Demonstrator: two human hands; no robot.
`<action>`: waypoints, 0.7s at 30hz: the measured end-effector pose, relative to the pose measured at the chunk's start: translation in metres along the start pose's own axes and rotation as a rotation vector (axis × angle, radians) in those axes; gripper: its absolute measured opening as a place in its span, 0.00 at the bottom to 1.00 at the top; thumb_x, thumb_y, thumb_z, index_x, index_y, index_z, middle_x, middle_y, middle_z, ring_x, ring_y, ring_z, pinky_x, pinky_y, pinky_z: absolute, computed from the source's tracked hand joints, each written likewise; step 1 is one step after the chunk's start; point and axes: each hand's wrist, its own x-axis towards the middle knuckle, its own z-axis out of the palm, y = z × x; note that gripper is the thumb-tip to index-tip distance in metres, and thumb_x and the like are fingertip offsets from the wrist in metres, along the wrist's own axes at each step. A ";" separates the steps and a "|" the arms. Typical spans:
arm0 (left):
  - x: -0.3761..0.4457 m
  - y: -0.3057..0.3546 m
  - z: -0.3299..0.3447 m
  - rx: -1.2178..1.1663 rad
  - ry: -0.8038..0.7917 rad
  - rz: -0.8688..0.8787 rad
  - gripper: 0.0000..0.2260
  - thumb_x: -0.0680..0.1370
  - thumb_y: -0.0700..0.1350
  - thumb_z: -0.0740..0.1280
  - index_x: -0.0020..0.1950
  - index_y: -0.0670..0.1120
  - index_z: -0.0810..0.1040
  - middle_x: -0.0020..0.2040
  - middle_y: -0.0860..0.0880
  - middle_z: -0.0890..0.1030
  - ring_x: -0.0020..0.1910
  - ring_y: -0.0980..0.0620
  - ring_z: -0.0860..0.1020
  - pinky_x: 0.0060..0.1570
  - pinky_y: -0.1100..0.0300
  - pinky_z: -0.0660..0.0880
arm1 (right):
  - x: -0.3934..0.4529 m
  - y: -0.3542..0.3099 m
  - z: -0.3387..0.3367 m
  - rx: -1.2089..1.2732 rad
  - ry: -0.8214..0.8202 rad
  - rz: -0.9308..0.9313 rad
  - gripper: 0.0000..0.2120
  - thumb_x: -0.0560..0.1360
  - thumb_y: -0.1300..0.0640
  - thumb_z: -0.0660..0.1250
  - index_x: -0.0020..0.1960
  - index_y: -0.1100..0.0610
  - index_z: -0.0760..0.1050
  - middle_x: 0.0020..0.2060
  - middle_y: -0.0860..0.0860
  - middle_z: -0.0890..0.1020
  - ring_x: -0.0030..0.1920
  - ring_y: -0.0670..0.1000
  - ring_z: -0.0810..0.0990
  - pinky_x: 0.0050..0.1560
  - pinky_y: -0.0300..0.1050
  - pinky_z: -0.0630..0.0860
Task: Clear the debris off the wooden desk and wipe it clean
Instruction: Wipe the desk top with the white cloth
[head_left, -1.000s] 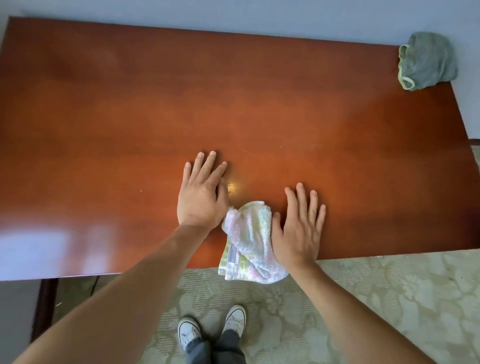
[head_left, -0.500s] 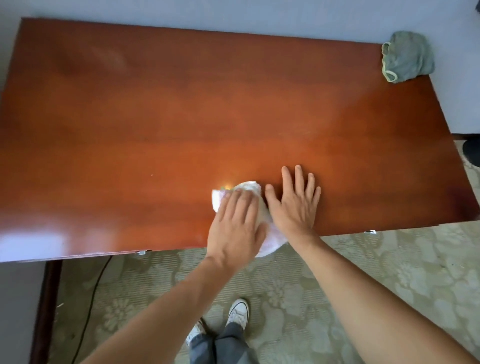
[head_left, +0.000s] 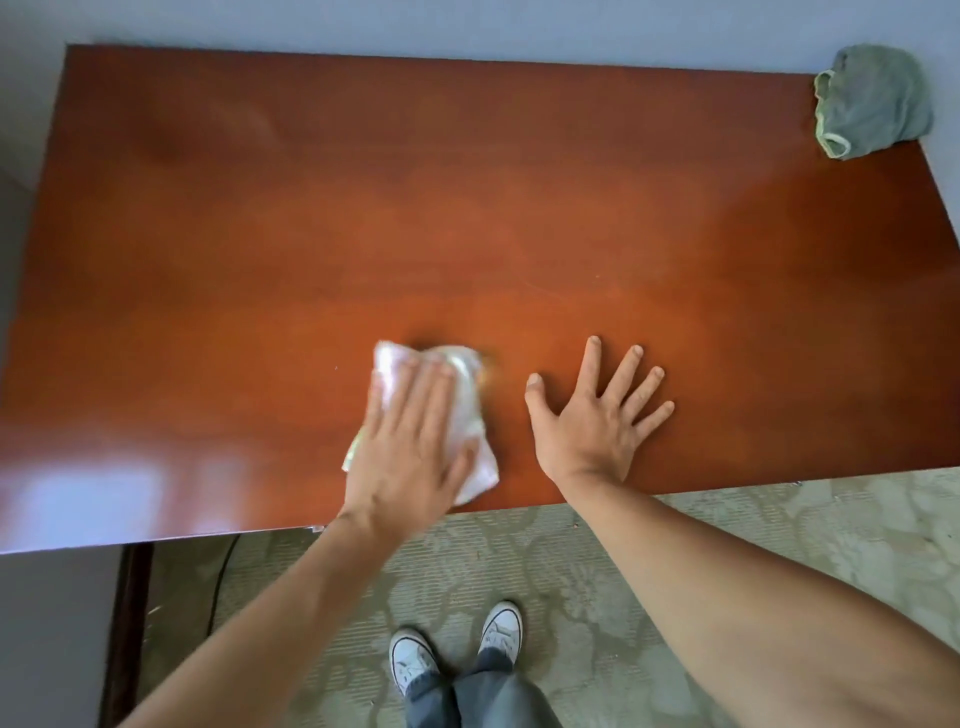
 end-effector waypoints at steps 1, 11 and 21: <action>-0.001 -0.001 -0.001 -0.053 0.022 -0.121 0.32 0.85 0.56 0.55 0.83 0.37 0.57 0.82 0.38 0.60 0.83 0.38 0.52 0.80 0.36 0.49 | 0.000 0.000 0.000 -0.002 -0.006 0.006 0.44 0.74 0.24 0.44 0.85 0.45 0.46 0.84 0.59 0.44 0.82 0.67 0.39 0.78 0.73 0.39; 0.001 -0.042 -0.007 -0.170 0.026 -0.165 0.34 0.77 0.51 0.59 0.81 0.39 0.63 0.82 0.41 0.62 0.83 0.39 0.53 0.77 0.29 0.53 | 0.000 -0.001 0.001 0.003 0.016 0.012 0.43 0.75 0.25 0.45 0.85 0.44 0.47 0.84 0.59 0.45 0.83 0.66 0.40 0.78 0.72 0.39; 0.009 -0.037 -0.006 -0.134 -0.058 0.051 0.37 0.74 0.53 0.59 0.82 0.41 0.62 0.83 0.44 0.61 0.84 0.41 0.53 0.75 0.28 0.57 | 0.000 -0.002 0.001 -0.006 0.023 0.019 0.42 0.76 0.26 0.45 0.85 0.44 0.48 0.84 0.59 0.45 0.83 0.66 0.40 0.78 0.72 0.40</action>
